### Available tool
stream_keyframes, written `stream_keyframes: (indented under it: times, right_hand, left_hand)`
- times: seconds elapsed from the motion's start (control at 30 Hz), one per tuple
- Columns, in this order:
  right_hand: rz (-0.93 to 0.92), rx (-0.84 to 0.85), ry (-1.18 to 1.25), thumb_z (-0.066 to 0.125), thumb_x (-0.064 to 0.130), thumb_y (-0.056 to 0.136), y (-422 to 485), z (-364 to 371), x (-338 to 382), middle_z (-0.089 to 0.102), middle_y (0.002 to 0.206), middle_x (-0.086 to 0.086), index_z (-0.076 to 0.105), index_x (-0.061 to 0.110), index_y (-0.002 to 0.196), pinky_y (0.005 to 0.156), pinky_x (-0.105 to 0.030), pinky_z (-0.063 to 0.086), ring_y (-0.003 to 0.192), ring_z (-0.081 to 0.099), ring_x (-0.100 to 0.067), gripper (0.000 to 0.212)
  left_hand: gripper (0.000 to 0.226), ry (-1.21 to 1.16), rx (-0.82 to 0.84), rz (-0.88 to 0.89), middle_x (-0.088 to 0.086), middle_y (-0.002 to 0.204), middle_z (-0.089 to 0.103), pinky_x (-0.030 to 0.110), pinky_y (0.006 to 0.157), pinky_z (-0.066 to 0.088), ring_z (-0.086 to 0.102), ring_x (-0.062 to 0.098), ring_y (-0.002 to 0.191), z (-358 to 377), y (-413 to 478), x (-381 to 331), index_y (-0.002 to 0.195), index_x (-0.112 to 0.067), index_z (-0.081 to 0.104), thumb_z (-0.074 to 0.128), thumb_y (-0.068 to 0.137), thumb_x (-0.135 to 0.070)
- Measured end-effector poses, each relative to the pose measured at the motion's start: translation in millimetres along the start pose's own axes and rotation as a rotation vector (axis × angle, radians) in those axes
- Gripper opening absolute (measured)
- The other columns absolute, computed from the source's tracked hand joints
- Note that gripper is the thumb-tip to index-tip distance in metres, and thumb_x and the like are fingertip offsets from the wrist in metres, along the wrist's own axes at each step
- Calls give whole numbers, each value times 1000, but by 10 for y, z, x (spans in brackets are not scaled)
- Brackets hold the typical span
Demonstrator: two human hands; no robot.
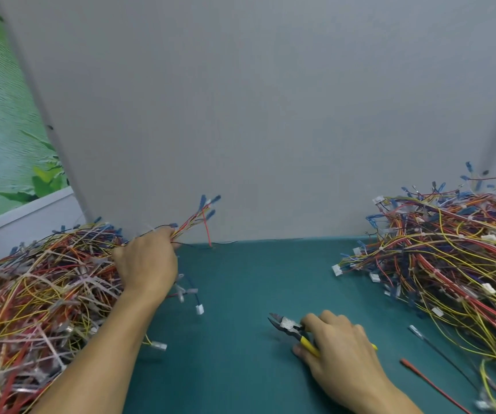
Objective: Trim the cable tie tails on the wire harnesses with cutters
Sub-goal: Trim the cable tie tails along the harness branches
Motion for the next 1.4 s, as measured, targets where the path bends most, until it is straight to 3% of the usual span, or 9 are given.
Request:
stream_keyframes:
  times: [0.13, 0.4, 0.77, 0.8, 0.9, 0.97, 1.07, 1.23, 1.4]
  right_hand:
    - [-3, 6, -4, 43, 56, 94, 6, 3, 1, 42, 98, 8, 47, 31, 112, 87, -33, 34, 107, 47, -19, 31]
    - [1, 15, -15, 43, 57, 94, 10, 0, 2, 39, 95, 8, 47, 31, 111, 85, -33, 34, 106, 47, -19, 31]
    - [-10, -5, -10, 42, 57, 94, 0, -18, 15, 40, 97, 8, 46, 30, 110, 87, -34, 35, 107, 48, -20, 31]
    - [-6, -13, -5, 43, 56, 94, -1, -20, 16, 43, 99, 8, 47, 30, 111, 87, -34, 35, 107, 48, -20, 31]
    - [16, -11, 18, 44, 56, 93, -9, -37, 15, 46, 102, 8, 47, 31, 111, 85, -34, 34, 108, 48, -20, 31]
    - [50, 0, 68, 48, 54, 92, -10, -81, 22, 44, 95, 8, 47, 30, 105, 81, -34, 35, 106, 49, -20, 27]
    - [182, -94, 332, 55, 41, 92, 40, -176, 1, 52, 84, 7, 46, 22, 87, 69, -34, 36, 90, 53, -22, 22]
    - [409, -106, 1546, 62, 10, 92, 144, -272, -22, 48, 54, -2, 61, 7, 86, 50, -30, 41, 48, 46, -18, 8]
    - [331, -53, 1813, 71, 17, 74, 172, -340, -49, 65, 75, -10, 67, 9, 87, 53, -29, 46, 58, 56, -17, 16]
  left_hand:
    - [22, -216, 32, 16, 13, 95, 70, 43, 73, 50, 63, 36, 89, -194, -15, -130, 112, -18, 53, 56, 94, -30]
    - [28, -339, -13, 107, 1, 101, 72, 40, 76, 51, 63, 31, 96, -635, -109, -463, 111, -25, 62, 70, 84, -20]
    - [19, -437, -427, 304, 3, 92, 73, 44, 70, 54, 66, 30, 83, -1243, -134, -782, 102, -21, 65, 70, 84, -19]
    - [19, -441, -349, 276, 2, 91, 73, 43, 72, 54, 66, 29, 83, -1197, -85, -772, 100, -22, 65, 71, 83, -20]
    - [22, -312, 184, 177, 1, 91, 73, 39, 81, 52, 66, 26, 91, -911, 78, -800, 94, -25, 67, 79, 75, -27]
    - [23, -361, 355, 162, 0, 88, 73, 35, 82, 52, 67, 22, 88, -717, 53, -861, 89, -24, 69, 82, 71, -28]
    - [22, -531, 337, 161, -10, 71, 66, 33, 78, 53, 67, 19, 80, -500, -154, -1003, 87, -24, 70, 82, 69, -27]
    - [30, -754, 298, 179, -13, 67, 62, 34, 77, 52, 66, 15, 81, -278, -568, -1280, 94, -29, 64, 80, 70, -24]
    - [43, -780, 463, 261, -8, 74, 65, 40, 63, 57, 63, 18, 79, -147, -876, -1380, 105, -33, 47, 75, 76, -19]
Point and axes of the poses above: each hand's wrist, its own y-axis towards the middle knuckle, its own z-axis out of the palm, x = y × z, the point moved 2 cm from there along y, towards the middle knuckle
